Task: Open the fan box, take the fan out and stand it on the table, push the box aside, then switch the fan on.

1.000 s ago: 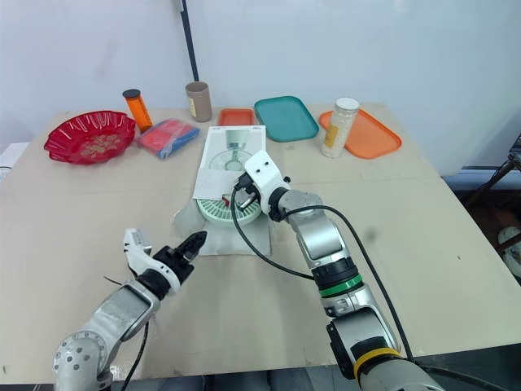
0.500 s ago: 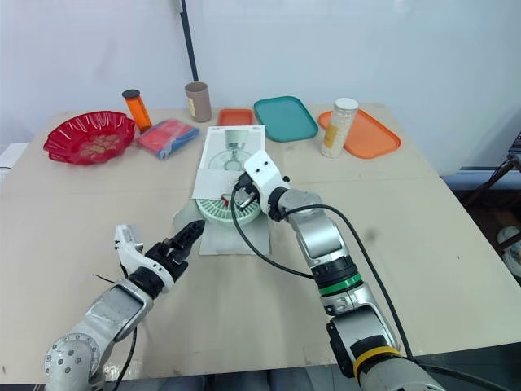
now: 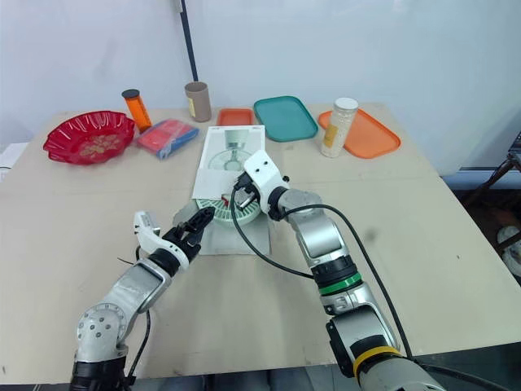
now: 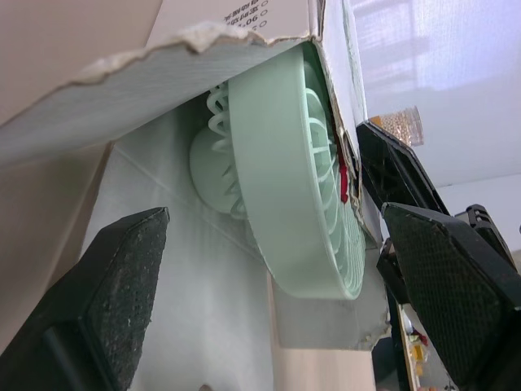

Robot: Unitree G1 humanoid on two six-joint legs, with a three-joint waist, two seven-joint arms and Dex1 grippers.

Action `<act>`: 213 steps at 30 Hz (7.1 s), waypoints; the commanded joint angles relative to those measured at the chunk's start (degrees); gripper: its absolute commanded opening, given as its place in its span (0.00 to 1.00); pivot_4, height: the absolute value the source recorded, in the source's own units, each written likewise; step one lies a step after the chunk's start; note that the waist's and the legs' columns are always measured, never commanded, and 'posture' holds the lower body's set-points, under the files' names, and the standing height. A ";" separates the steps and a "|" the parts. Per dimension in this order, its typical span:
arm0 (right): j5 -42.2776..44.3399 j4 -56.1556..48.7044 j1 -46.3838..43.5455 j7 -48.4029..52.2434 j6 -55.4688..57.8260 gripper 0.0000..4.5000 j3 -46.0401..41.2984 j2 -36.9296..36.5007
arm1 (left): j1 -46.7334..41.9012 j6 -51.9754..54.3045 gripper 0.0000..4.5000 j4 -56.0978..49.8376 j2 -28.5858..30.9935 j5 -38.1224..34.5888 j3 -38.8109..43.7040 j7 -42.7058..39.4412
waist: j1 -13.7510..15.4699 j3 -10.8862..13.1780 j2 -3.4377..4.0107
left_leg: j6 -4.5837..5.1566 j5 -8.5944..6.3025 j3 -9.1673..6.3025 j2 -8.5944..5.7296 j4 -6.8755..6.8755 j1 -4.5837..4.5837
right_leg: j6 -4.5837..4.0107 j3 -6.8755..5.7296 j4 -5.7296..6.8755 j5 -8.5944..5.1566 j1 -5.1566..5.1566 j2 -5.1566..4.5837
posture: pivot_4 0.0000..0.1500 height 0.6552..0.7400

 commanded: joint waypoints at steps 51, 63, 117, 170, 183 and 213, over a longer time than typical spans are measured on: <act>-0.34 0.18 1.33 -0.49 3.68 0.00 1.45 0.25 | 14.10 4.60 0.32 -11.47 0.54 -1.27 4.49 -1.76 | -0.17 0.00 0.01 | 0.01 -0.02 -0.01 0.04 -0.08 0.02 | 0.00 0.01 -0.03 -0.07 -0.03 0.01 | 1.00 1.00; -0.36 -0.66 1.47 -0.47 4.24 0.00 1.49 -0.06 | 24.58 1.45 0.32 -19.72 4.97 -5.73 5.68 -0.62 | -0.13 0.02 0.03 | 0.01 -0.04 0.00 0.07 -0.09 0.02 | -0.05 0.00 -0.03 -0.10 -0.04 0.01 | 1.00 1.00; -0.16 -5.15 3.64 1.92 6.28 0.00 1.99 -2.18 | 56.87 -7.54 0.32 -34.37 16.78 -7.92 -1.16 -10.60 | -0.15 0.22 0.32 | 0.11 -0.35 0.13 0.28 -0.09 0.01 | -0.17 -0.16 -0.05 -0.83 -0.06 0.02 | 1.00 1.00; 8.84 -17.38 4.55 9.33 7.09 0.00 -3.25 -6.93 | 41.48 -15.47 1.00 -7.43 52.99 35.77 31.72 -69.34 | -0.15 1.09 0.64 | 0.04 -0.38 0.07 0.49 -0.14 -0.13 | -0.58 -0.40 -0.02 -0.45 -0.22 0.19 | 1.00 1.00; 29.50 -36.34 8.40 25.46 15.17 0.99 -14.03 -23.32 | 32.03 -19.03 1.00 -5.05 50.50 44.98 23.36 -76.42 | -0.04 1.39 0.57 | 0.04 -0.38 0.18 0.60 -0.09 -0.57 | -0.55 -0.44 0.08 -0.26 -0.71 0.19 | 1.00 1.00; 39.12 -33.39 10.74 45.94 9.26 0.99 -15.92 -46.31 | 8.64 -62.11 1.00 17.40 47.82 66.78 7.80 -84.55 | 0.54 1.52 0.39 | 0.07 -0.36 0.35 0.69 0.09 -0.50 | -0.57 -0.41 0.12 -0.02 -0.64 0.26 | 1.00 1.00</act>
